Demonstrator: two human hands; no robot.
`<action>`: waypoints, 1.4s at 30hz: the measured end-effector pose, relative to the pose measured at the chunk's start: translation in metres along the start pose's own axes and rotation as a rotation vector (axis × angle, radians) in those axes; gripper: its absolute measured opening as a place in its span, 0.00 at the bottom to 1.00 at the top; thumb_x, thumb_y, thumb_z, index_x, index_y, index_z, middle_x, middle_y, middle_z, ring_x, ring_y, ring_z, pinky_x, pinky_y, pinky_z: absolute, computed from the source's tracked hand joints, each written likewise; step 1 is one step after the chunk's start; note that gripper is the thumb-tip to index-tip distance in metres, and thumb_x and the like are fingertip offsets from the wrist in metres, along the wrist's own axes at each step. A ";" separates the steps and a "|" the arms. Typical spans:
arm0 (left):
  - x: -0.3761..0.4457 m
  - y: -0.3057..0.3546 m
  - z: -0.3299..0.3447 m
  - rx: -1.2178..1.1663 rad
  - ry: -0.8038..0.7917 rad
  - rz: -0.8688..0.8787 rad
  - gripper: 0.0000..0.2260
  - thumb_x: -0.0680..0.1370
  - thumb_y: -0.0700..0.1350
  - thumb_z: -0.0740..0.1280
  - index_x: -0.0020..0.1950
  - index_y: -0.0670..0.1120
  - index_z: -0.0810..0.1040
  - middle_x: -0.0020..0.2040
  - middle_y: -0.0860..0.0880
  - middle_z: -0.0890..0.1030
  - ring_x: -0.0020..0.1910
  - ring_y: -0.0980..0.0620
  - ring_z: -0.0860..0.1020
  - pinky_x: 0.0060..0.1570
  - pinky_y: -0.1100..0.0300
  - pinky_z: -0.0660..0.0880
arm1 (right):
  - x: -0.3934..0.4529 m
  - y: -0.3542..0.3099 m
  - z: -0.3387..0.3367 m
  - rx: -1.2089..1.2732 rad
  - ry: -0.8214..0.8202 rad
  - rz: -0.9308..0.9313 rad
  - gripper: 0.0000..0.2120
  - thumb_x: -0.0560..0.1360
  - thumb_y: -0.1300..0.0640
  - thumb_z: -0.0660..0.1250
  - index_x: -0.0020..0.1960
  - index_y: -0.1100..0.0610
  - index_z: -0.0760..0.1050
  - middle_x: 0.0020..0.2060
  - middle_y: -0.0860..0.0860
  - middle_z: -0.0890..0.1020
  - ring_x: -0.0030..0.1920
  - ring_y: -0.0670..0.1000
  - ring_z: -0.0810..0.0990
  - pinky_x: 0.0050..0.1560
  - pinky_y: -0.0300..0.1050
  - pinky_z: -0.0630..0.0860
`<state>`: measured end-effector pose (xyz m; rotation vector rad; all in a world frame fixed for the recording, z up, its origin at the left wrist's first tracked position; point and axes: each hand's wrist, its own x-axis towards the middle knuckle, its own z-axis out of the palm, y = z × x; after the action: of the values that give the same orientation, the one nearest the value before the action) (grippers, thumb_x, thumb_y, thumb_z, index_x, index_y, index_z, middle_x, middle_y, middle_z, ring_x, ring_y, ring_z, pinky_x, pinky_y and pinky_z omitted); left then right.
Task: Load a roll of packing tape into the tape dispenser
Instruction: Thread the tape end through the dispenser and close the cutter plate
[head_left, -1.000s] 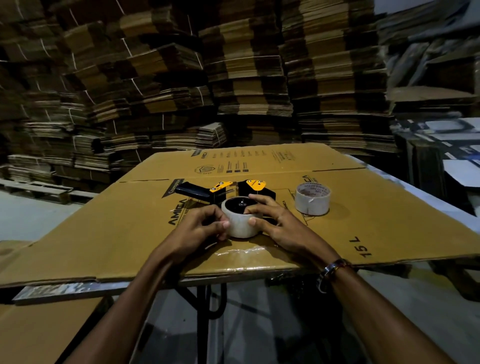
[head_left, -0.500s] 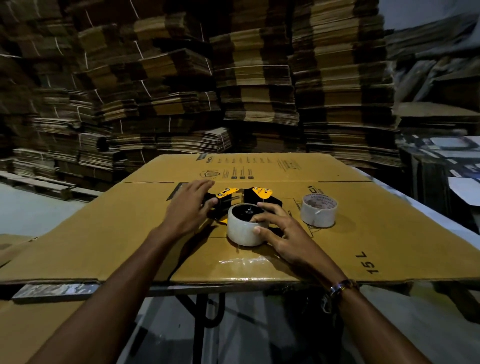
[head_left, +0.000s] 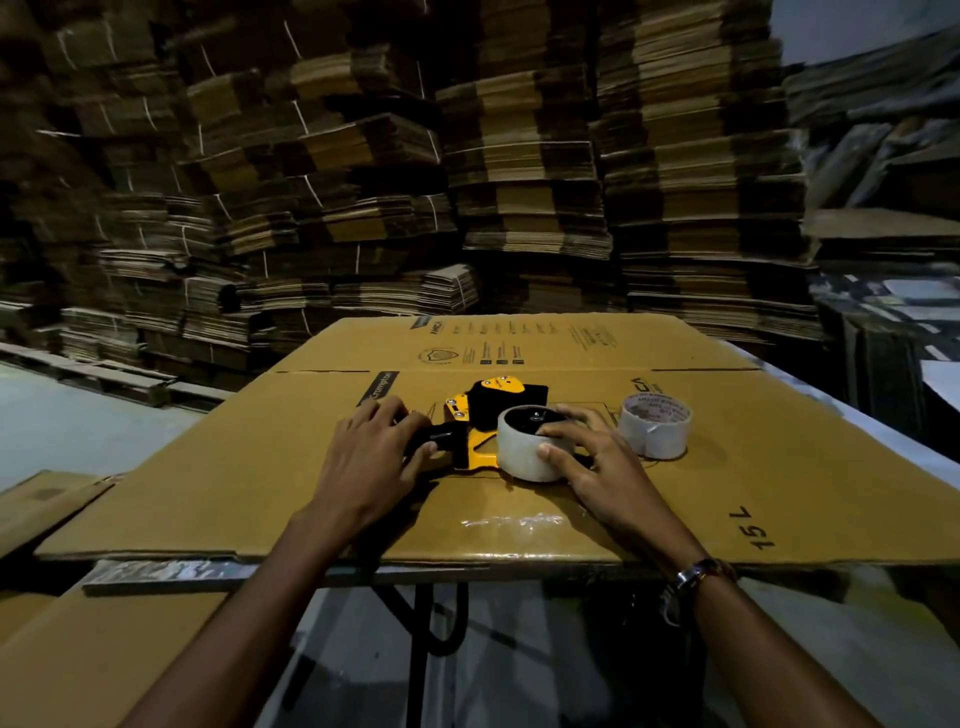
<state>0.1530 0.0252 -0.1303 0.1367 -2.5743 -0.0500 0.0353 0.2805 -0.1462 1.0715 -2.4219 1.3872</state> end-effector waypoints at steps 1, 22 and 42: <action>-0.003 0.001 -0.004 -0.026 -0.006 -0.009 0.18 0.80 0.57 0.60 0.66 0.51 0.75 0.59 0.49 0.74 0.57 0.51 0.69 0.51 0.55 0.69 | 0.000 -0.001 0.000 -0.006 -0.001 -0.002 0.13 0.79 0.49 0.68 0.62 0.49 0.80 0.71 0.44 0.70 0.67 0.47 0.71 0.54 0.29 0.67; -0.046 0.129 -0.040 -0.774 -0.382 0.107 0.17 0.79 0.55 0.67 0.63 0.48 0.71 0.54 0.48 0.81 0.52 0.52 0.79 0.50 0.49 0.78 | 0.070 -0.032 -0.037 -0.291 -0.487 0.081 0.08 0.77 0.52 0.71 0.55 0.50 0.82 0.67 0.51 0.72 0.67 0.53 0.71 0.67 0.57 0.73; 0.060 0.044 -0.020 -0.658 -0.274 -0.086 0.19 0.84 0.54 0.57 0.71 0.49 0.74 0.71 0.45 0.70 0.69 0.47 0.70 0.58 0.59 0.71 | 0.040 -0.070 -0.040 -0.354 -0.504 0.098 0.32 0.76 0.39 0.67 0.76 0.46 0.64 0.78 0.49 0.56 0.74 0.57 0.65 0.69 0.54 0.71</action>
<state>0.1100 0.0626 -0.0787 -0.0110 -2.6671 -0.9925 0.0423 0.2704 -0.0570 1.3420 -2.9488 0.7157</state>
